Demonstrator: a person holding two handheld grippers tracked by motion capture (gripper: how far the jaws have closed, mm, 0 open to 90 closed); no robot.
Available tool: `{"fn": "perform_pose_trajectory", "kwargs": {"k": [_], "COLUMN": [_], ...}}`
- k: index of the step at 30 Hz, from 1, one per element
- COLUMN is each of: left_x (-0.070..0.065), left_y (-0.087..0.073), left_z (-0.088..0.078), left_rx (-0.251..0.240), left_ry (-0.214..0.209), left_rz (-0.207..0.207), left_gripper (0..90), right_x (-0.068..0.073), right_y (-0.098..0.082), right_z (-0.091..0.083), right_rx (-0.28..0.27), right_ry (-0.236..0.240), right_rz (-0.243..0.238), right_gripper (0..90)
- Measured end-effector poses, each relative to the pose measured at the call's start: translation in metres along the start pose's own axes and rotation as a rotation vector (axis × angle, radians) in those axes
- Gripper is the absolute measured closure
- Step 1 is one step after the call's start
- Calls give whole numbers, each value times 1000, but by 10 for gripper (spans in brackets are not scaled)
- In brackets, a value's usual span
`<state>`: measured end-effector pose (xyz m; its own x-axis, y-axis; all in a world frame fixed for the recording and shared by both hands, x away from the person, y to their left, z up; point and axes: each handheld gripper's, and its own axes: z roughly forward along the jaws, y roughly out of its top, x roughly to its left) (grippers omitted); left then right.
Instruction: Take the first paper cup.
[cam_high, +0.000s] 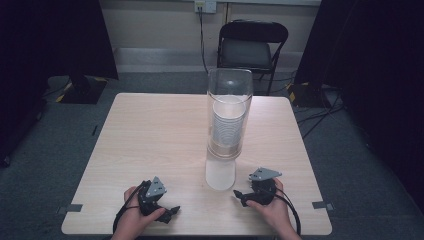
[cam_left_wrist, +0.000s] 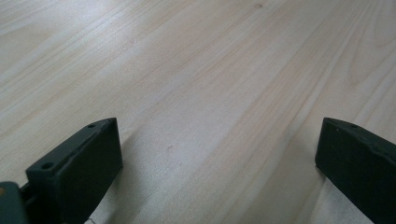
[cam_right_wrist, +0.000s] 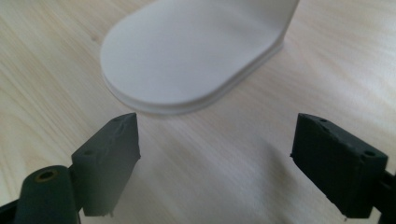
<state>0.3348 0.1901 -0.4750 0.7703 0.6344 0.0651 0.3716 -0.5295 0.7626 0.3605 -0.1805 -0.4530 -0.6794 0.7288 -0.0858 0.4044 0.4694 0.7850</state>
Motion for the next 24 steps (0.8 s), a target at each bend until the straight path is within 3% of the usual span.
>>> {"fn": "perform_pose_trajectory", "kwargs": {"k": [12,24], "left_x": [0,0], "left_y": [0,0], "left_z": [0,0], "left_rx": [0,0], "left_ry": [0,0], "left_rz": [0,1], "left_gripper": [0,0], "right_x": [-5,1], "right_y": [21,45], "right_z": [-5,-6], "right_rx": [-82,-152], "right_ry": [40,66], "right_rz": [46,35], "right_gripper": [154,147]}}
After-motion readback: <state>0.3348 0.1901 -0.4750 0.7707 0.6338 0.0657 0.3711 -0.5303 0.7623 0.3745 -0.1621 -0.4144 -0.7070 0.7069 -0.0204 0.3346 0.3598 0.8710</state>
